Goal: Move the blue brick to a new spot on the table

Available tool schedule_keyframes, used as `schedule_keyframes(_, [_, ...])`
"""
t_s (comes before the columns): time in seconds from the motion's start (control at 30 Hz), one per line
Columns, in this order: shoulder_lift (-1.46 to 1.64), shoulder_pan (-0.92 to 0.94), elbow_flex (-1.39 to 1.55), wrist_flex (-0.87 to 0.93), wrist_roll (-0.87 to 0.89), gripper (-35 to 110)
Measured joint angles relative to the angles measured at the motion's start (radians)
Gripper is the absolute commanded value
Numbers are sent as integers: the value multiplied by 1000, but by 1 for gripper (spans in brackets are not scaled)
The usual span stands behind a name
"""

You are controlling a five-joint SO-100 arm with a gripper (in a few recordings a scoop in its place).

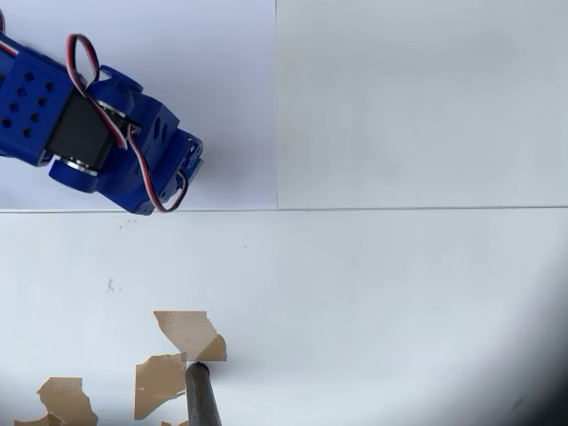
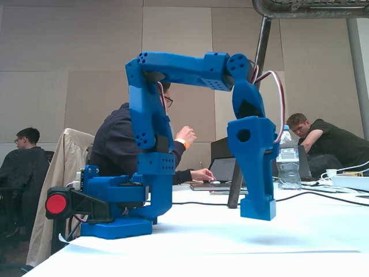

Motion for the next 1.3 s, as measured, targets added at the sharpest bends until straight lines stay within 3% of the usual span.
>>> schedule_keyframes(0.33, [-179, 423, -198, 84, -8, 4])
schedule_keyframes(0.6, [-330, 660, -310, 109, -63, 4])
schedule_keyframes(0.83, [-480, 758, -451, 121, -94, 5])
schedule_keyframes(1.13, [-503, 782, -503, 140, -129, 24])
schedule_keyframes(1.3, [-503, 790, -503, 140, -149, 27])
